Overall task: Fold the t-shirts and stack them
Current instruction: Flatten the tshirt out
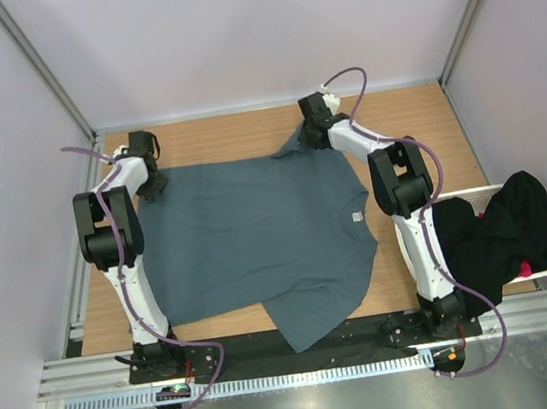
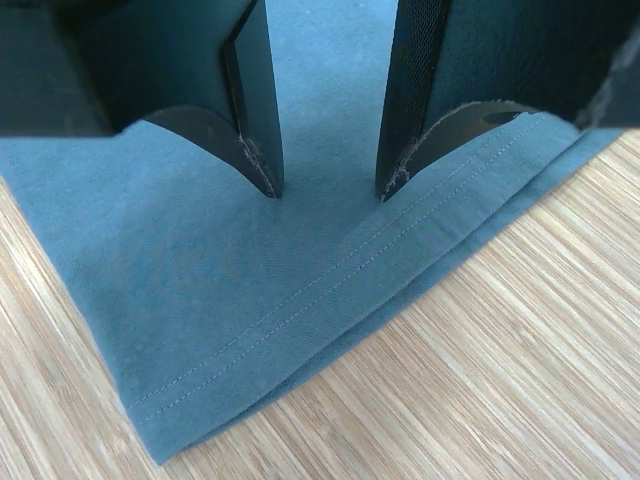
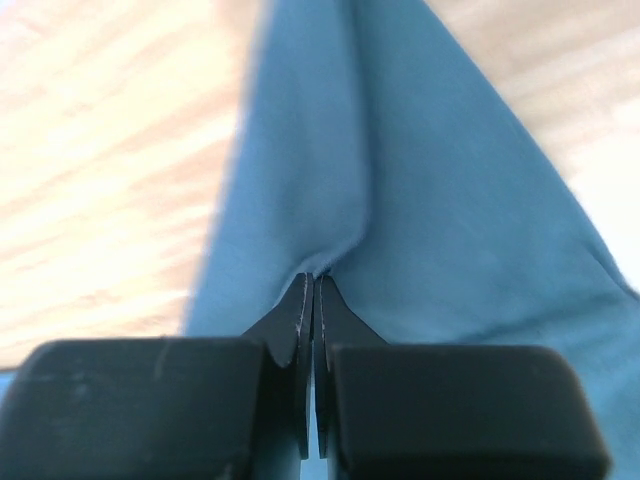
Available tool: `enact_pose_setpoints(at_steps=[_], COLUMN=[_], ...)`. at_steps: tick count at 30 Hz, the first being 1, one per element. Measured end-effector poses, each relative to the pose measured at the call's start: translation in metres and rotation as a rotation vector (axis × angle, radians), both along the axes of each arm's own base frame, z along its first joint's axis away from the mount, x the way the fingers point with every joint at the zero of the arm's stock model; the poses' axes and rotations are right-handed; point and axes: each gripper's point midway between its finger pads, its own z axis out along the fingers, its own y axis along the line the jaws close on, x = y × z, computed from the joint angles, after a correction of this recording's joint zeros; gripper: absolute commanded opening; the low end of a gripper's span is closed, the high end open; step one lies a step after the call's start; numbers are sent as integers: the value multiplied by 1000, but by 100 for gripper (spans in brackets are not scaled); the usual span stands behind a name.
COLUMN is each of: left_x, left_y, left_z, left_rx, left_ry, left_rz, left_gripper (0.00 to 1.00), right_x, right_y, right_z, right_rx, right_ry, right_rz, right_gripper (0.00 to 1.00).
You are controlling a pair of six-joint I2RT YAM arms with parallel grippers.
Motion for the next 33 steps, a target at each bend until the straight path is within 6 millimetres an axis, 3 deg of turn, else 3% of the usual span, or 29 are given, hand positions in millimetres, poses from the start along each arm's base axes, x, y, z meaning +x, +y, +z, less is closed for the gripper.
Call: enact_pose_setpoints(at_steps=[4, 8, 9, 10, 11, 12, 14, 16, 18, 22, 25, 30, 31, 33], left_x=[-2, -4, -4, -5, -5, -5, -5, -6, -8, -9, -2, 2, 0, -8], left_y=[0, 0, 0, 0, 0, 0, -1, -4, -6, -11, -13, -34, -44, -72], left_z=[0, 0, 0, 0, 0, 0, 0, 0, 1, 14, 41, 108, 122, 145], left_rx=[4, 6, 5, 6, 5, 6, 9, 22, 35, 51, 57, 42, 42, 42], left_ry=[6, 15, 15, 16, 17, 18, 24, 37, 52, 56, 6, -137, -164, -208], left_rz=[-12, -26, -27, -30, -31, -35, -55, -85, -116, -173, -203, -274, -300, -367], left_gripper=[44, 44, 44, 44, 44, 44, 46, 48, 54, 65, 72, 73, 73, 73], right_x=[25, 71, 75, 82, 89, 95, 106, 110, 104, 87, 65, 11, -3, -37], right_y=[15, 47, 52, 58, 66, 73, 85, 91, 91, 71, 44, -1, -6, -16], right_z=[25, 72, 68, 71, 72, 71, 63, 50, 35, 41, 78, 177, 187, 189], right_rx=[53, 162, 172, 190, 211, 231, 255, 246, 208, 101, 1, -64, -59, -48], right_ry=[-83, -261, -271, -301, -328, -348, -384, -387, -348, -301, -271, -318, -321, -290], right_rz=[20, 71, 80, 89, 101, 106, 126, 154, 183, 220, 219, 171, 167, 166], right_gripper=[2, 2, 3, 10, 41, 61, 87, 94, 96, 97, 98, 98, 98, 98])
